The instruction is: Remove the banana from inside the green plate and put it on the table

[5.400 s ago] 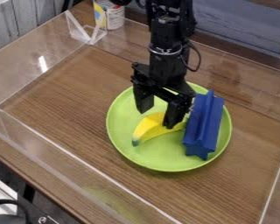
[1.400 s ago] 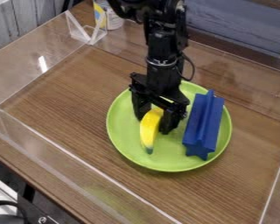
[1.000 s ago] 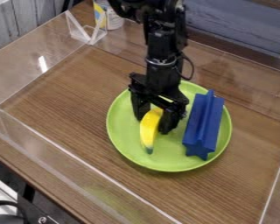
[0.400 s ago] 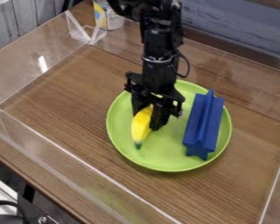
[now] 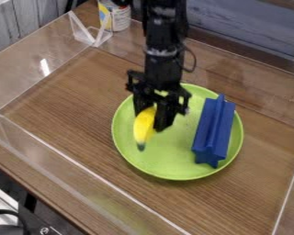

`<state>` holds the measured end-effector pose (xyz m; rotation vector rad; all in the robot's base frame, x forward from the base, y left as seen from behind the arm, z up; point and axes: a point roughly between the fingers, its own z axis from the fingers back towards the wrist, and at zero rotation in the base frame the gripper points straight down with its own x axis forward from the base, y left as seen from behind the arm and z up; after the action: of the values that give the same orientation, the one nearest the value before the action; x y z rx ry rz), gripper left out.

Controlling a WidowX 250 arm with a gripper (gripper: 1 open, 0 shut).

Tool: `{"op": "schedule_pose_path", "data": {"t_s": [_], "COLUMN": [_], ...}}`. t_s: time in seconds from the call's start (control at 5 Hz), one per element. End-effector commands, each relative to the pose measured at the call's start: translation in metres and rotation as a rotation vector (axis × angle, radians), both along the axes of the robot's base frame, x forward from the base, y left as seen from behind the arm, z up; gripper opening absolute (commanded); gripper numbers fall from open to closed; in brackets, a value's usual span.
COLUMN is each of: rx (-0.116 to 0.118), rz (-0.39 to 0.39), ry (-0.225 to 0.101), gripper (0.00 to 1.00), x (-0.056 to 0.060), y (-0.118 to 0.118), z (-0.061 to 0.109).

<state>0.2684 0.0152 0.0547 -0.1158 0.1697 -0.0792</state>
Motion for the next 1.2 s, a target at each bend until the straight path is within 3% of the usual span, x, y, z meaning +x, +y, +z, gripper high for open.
{"op": "schedule_pose_path", "data": {"t_s": [0.0, 0.2, 0.4, 0.6, 0.8, 1.0], "rx": [0.024, 0.050, 0.070, 0.056, 0.026, 0.000], "rz": [0.053, 0.122, 0.161, 0.115, 0.078, 0.009], "ry": [-0.109, -0.151, -0.174, -0.158, -0.169, -0.173], "gripper": [0.00, 0.00, 0.00, 0.00, 0.00, 0.00], "x": [0.016, 0.032, 0.039, 0.015, 0.013, 0.012], "y": [0.023, 0.067, 0.110, 0.083, 0.056, 0.024], "z": [0.048, 0.068, 0.081, 0.077, 0.090, 0.091]}}
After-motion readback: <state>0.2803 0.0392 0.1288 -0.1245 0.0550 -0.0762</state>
